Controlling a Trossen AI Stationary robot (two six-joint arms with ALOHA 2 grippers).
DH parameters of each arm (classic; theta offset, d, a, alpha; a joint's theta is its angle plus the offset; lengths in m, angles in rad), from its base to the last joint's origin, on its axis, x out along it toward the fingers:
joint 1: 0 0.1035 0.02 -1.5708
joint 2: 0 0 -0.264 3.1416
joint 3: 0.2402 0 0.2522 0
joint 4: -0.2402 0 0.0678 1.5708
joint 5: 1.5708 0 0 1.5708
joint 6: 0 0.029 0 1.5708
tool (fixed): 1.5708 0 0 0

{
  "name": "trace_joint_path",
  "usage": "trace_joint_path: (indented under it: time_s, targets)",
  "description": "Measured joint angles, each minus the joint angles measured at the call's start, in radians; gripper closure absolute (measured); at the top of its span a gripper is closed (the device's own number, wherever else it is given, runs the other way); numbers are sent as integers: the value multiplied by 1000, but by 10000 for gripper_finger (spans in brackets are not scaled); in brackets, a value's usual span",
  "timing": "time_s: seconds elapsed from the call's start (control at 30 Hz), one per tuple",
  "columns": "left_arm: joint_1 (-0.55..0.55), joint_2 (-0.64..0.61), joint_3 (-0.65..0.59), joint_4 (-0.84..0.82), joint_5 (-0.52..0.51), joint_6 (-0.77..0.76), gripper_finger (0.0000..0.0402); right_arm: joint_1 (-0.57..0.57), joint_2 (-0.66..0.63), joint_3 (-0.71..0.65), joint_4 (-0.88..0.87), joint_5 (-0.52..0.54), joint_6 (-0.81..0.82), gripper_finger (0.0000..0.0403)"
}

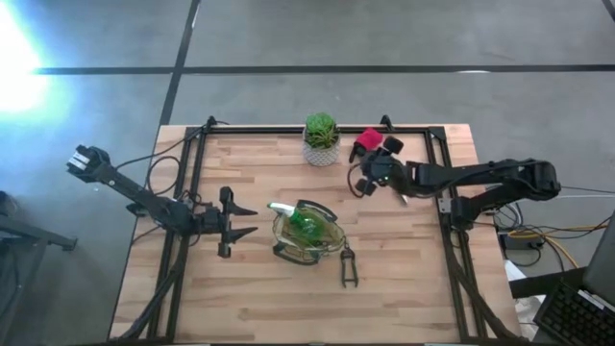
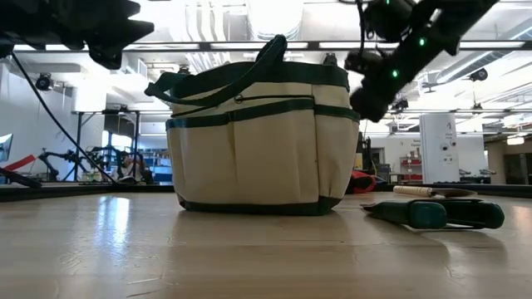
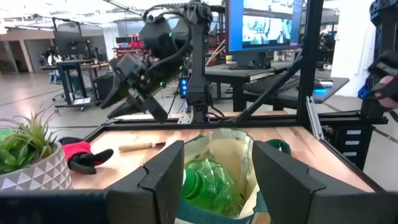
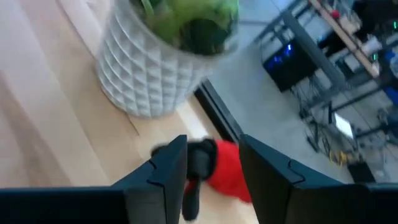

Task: Pick & Place Garden tools in Gardening bag
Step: Put the red and black gloves into the white gardening bag

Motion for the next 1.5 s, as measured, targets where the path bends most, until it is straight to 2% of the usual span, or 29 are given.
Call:
trace_joint_path:
  time_s: [0.2, 0.43, 0.77, 0.93, 1.03, 1.23, 1.4, 1.5]
  targets:
    - [0, 0, 0, 1, 0, 55, 209, -76, 0, -77, 58, -52, 57, 275]
    - [2, 0, 0, 1, -1, 80, 209, -141, 35, -134, 180, -118, 60, 264]
    - [2, 3, 0, -7, -43, 97, 209, -161, 338, -63, 299, -139, 4, 252]
    - [2, 5, 0, -8, -44, 93, 209, -165, 437, -2, 296, -22, -42, 254]
    - [2, 5, 0, -13, -44, 92, 209, -165, 452, 22, 297, 29, -62, 251]
    - [2, 5, 0, -17, -44, 91, 209, -201, 447, 28, 297, 28, -71, 246]
    - [2, 5, 0, -18, -44, 91, 209, -245, 454, 27, 296, -59, -58, 254]
    - [2, 5, 0, -18, -44, 91, 209, -268, 459, 27, 297, -72, -46, 261]
